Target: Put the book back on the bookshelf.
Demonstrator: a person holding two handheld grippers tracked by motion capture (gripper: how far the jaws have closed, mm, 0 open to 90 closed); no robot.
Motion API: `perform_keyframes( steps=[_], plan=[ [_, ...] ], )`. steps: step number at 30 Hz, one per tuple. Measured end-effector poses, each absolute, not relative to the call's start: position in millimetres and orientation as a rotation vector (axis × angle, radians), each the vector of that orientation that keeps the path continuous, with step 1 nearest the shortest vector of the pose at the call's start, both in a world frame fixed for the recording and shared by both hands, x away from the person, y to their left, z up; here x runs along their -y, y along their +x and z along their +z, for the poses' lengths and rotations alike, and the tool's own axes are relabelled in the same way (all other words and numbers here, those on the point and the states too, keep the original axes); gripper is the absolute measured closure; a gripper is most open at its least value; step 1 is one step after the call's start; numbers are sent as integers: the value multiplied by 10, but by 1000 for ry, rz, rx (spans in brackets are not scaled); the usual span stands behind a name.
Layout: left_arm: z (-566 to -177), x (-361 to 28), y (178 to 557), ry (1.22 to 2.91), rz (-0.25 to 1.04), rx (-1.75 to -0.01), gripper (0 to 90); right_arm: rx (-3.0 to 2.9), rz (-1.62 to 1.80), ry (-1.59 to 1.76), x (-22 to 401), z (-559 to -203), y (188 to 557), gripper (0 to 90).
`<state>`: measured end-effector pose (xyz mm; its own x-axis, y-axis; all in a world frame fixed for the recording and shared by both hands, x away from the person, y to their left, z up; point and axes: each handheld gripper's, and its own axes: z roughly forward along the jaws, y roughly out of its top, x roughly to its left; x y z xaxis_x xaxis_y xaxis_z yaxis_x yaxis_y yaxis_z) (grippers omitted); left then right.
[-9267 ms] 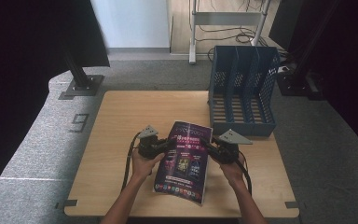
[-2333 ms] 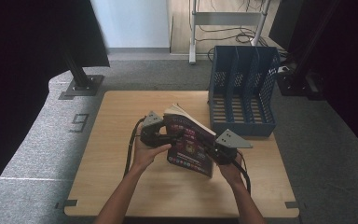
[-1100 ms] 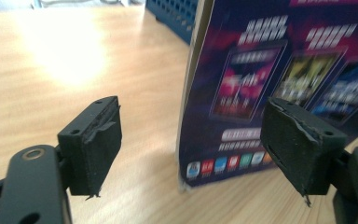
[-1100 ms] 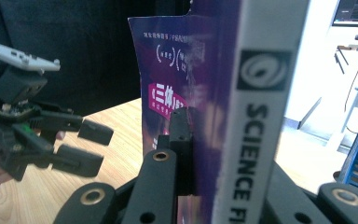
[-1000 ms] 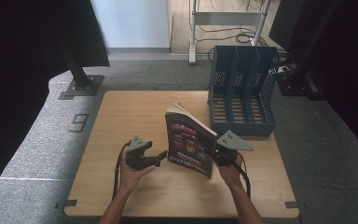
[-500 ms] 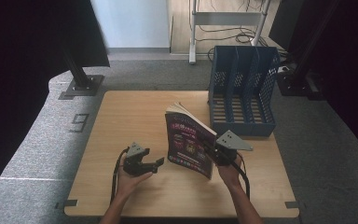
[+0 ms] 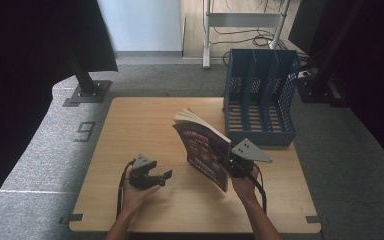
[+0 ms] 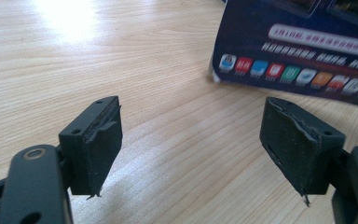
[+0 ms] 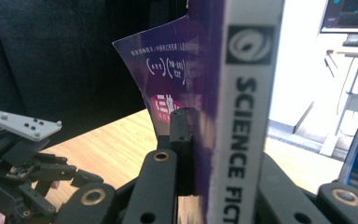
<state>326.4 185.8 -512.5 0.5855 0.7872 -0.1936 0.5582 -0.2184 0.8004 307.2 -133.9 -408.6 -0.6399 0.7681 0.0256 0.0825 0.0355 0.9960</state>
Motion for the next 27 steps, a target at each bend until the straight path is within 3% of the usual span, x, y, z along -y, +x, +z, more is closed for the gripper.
perform_keyframes(
  steps=[27],
  plan=[
    [-5112, -1938, 3266, 1876, 298, -1106, 213, -1684, 1681, 876, 1421, -3722, 3173, 818]
  ],
)
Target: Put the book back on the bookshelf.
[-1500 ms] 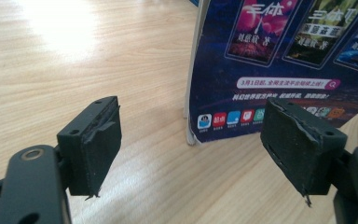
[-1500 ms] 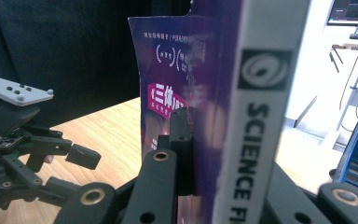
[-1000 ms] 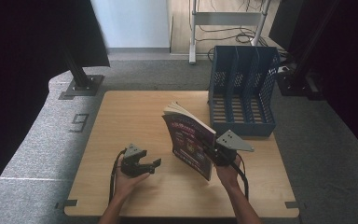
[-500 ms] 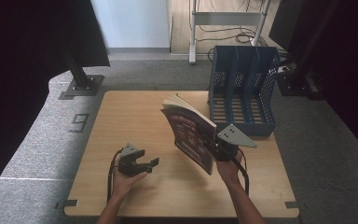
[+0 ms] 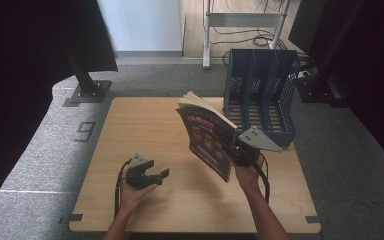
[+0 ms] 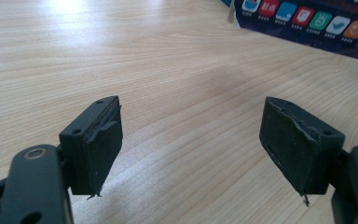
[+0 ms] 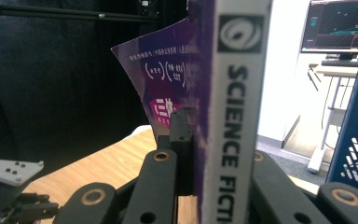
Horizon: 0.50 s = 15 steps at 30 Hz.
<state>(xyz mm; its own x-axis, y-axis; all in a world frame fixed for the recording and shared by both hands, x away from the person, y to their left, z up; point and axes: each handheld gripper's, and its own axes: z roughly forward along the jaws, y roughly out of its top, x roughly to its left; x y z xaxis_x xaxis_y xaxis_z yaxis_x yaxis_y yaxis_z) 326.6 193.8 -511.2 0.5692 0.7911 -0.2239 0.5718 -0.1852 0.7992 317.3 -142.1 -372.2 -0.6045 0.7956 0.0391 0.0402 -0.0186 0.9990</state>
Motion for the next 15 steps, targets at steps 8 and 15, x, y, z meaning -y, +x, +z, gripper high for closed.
perform_keyframes(
  steps=[8, 15],
  plan=[
    [-5122, -1939, 3269, 1885, 316, -1115, 213, -1658, 1673, 883, 1476, -3619, 3211, 818],
    [-5119, -1940, 3266, 1880, 321, -1118, 213, -1632, 1677, 905, 1526, -3563, 3264, 818]
  ],
)
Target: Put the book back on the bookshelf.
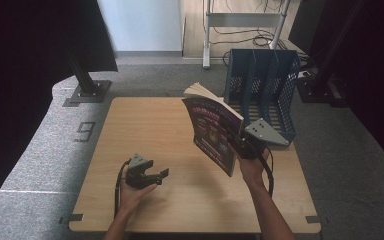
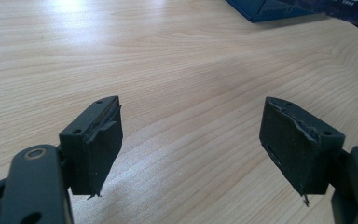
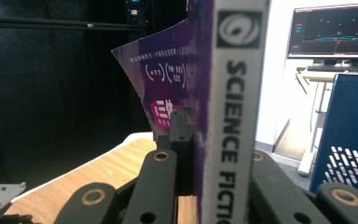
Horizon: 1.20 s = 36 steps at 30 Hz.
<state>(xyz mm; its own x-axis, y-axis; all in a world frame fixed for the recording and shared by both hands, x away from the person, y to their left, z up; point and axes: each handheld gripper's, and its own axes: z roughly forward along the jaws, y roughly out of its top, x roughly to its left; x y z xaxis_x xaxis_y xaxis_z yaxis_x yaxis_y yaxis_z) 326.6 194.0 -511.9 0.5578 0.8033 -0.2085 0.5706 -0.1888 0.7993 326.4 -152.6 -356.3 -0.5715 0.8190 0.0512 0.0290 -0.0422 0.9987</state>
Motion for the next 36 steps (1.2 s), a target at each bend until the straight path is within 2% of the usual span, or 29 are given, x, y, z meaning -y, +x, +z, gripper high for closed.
perform_keyframes(
  steps=[36],
  plan=[
    [-5122, -1940, 3263, 1885, 309, -1120, 216, -1515, 1633, 947, 1801, -3338, 3386, 818]
  ],
)
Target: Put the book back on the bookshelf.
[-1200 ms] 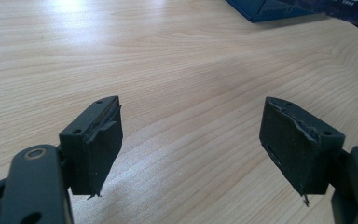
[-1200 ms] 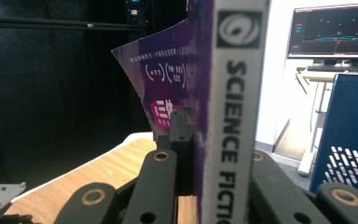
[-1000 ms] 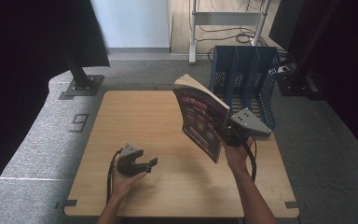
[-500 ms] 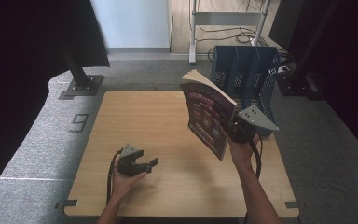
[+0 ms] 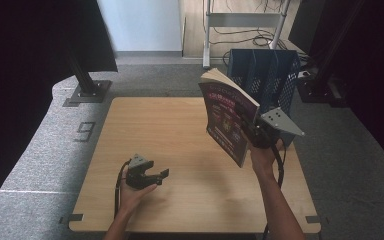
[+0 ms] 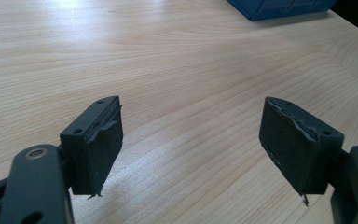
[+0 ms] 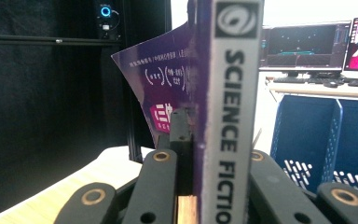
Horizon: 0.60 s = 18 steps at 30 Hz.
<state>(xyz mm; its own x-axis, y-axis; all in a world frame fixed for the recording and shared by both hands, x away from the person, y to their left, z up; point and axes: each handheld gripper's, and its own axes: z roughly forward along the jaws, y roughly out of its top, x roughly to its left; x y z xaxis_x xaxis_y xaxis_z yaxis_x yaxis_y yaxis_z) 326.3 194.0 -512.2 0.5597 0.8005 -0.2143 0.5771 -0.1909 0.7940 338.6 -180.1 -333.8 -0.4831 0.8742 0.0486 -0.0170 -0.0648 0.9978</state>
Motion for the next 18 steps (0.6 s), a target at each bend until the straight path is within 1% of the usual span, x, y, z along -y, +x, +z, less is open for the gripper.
perform_keyframes(
  steps=[18],
  plan=[
    [-5121, -1944, 3265, 1884, 305, -1121, 219, -1431, 1606, 998, 1974, -3308, 3527, 818]
  ],
)
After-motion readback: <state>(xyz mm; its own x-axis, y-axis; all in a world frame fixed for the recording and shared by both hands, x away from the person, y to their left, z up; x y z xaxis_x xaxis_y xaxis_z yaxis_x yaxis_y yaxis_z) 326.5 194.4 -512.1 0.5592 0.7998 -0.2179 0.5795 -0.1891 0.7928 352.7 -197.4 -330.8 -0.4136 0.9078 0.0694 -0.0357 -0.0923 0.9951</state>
